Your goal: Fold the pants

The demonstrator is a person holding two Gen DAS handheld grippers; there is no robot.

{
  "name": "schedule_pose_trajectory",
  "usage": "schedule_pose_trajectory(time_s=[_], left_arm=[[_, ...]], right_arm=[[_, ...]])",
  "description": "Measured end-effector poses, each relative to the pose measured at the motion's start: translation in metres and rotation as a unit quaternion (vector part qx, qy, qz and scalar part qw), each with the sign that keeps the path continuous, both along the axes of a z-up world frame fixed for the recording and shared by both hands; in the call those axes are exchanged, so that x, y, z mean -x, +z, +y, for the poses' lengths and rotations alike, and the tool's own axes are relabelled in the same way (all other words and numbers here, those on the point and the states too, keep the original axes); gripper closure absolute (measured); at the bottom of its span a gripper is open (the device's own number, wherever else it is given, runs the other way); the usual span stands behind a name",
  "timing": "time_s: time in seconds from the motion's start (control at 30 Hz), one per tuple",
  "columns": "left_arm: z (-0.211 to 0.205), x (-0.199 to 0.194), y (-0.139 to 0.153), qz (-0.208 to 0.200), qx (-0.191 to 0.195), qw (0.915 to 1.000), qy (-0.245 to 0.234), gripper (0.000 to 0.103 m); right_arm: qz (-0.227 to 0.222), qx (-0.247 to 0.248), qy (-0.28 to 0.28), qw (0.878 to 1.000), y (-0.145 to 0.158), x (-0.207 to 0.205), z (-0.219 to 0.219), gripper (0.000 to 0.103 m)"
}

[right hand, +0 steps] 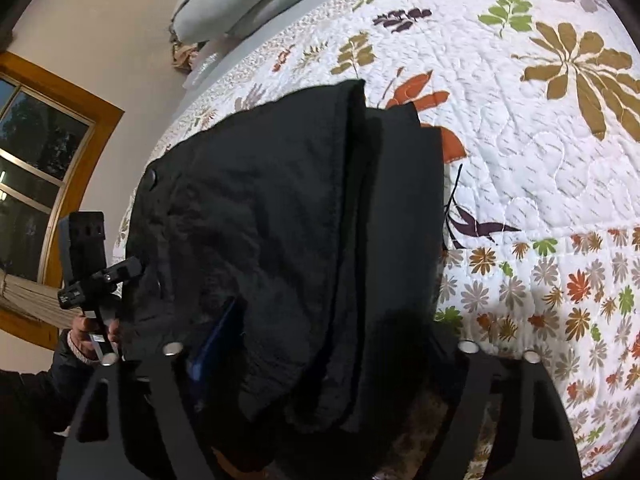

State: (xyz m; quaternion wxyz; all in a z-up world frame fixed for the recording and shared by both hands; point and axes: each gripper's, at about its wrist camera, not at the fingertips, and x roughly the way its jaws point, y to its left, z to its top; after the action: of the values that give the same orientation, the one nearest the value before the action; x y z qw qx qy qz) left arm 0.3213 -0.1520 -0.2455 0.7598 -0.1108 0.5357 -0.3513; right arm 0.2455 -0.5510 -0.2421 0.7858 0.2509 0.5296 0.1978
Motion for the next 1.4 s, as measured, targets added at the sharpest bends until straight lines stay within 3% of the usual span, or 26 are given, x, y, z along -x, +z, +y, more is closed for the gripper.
schedule_pose_trajectory(time_s=[0.13, 0.4, 0.87, 1.07, 1.17, 1.4], left_arm=[[0.001, -0.005, -0.006, 0.008, 0.014, 0.9999, 0.003, 0.003], [0.008, -0.004, -0.007, 0.008, 0.044, 0.9989, 0.017, 0.004], [0.024, -0.021, 0.007, -0.020, 0.092, 0.9947, 0.042, 0.004], [0.040, -0.035, 0.017, -0.036, 0.082, 0.9943, 0.057, 0.004], [0.045, -0.048, 0.023, -0.053, 0.059, 0.9950, 0.059, 0.004], [0.053, -0.097, 0.027, -0.054, 0.037, 0.9957, 0.065, 0.004]], right_arm=[[-0.011, -0.020, -0.009, 1.000, 0.001, 0.002, -0.003, 0.046], [-0.048, 0.033, 0.033, 0.998, 0.033, -0.002, 0.022, 0.064], [-0.113, 0.075, 0.085, 0.987, 0.071, -0.034, 0.039, 0.069], [-0.138, 0.076, 0.108, 0.982, 0.081, -0.062, 0.063, 0.069], [-0.150, 0.078, 0.121, 0.978, 0.086, -0.085, 0.078, 0.069], [-0.150, 0.074, 0.125, 0.978, 0.085, -0.133, 0.097, 0.069]])
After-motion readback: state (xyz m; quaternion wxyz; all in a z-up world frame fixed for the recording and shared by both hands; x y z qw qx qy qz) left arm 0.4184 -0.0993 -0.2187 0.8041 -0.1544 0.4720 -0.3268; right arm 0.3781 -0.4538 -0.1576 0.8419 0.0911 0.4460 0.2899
